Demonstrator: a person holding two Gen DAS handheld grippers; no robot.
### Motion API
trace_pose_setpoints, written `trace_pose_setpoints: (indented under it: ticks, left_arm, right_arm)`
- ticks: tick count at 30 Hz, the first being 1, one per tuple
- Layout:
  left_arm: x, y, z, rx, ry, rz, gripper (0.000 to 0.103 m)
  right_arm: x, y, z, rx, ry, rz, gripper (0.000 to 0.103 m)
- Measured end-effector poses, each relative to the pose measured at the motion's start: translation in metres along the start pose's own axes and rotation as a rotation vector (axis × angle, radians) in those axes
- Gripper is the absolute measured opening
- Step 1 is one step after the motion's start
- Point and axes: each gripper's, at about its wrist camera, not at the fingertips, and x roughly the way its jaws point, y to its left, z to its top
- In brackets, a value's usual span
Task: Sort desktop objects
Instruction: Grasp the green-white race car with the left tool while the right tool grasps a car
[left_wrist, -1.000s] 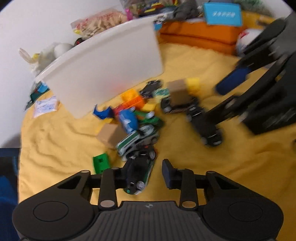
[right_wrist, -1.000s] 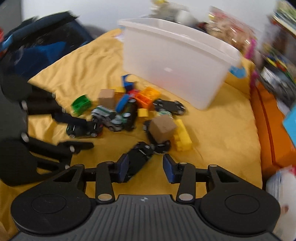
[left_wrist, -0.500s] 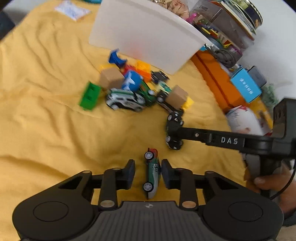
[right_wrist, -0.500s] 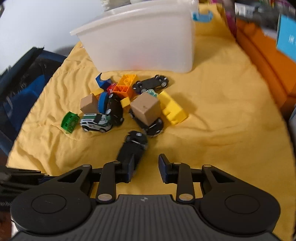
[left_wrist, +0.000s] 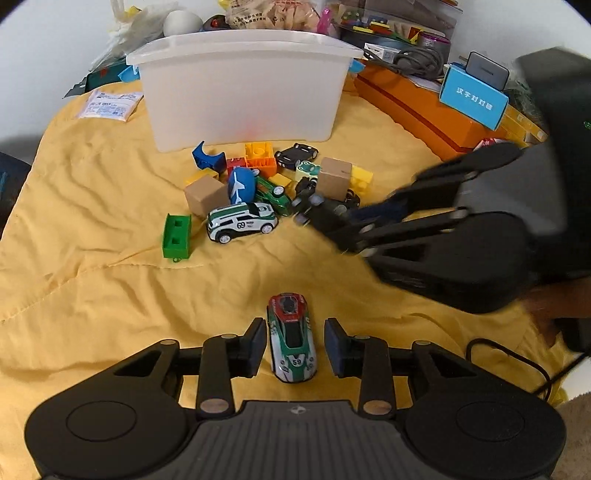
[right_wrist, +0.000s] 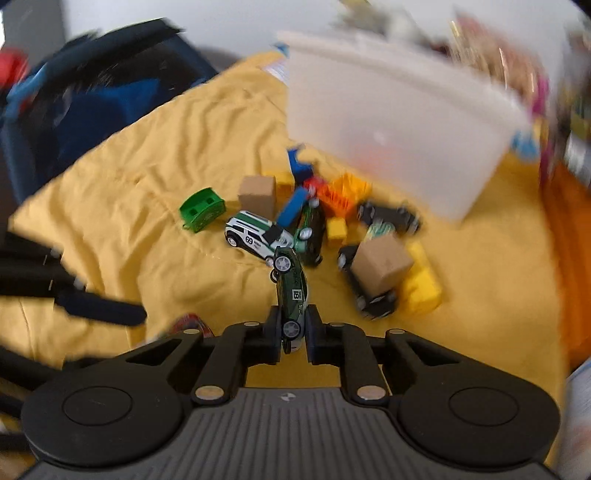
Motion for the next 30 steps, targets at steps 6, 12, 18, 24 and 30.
trace_pose_setpoints:
  ticks: [6, 12, 18, 24, 30]
  left_arm:
    - [0.006, -0.004, -0.003, -0.034, 0.016, 0.008, 0.039]
    - [0.012, -0.007, -0.004, -0.038, 0.033, 0.067, 0.04]
    - [0.017, -0.012, -0.002, -0.028, 0.04, 0.08, 0.041]
    - [0.031, -0.017, -0.002, 0.001, 0.059, 0.104, 0.036]
    - [0.025, -0.016, 0.005, 0.005, 0.039, 0.1, 0.033]
  right_arm:
    - [-0.011, 0.019, -0.021, -0.314, 0.037, -0.186, 0.015]
    - [-0.016, 0.033, -0.031, -0.38, 0.109, -0.039, 0.033]
    - [-0.02, 0.0, -0.018, -0.107, 0.078, 0.051, 0.044]
    - [0.005, -0.019, -0.023, 0.009, 0.118, 0.169, 0.045]
    - [0.006, -0.023, -0.023, 0.019, 0.13, 0.161, 0.034]
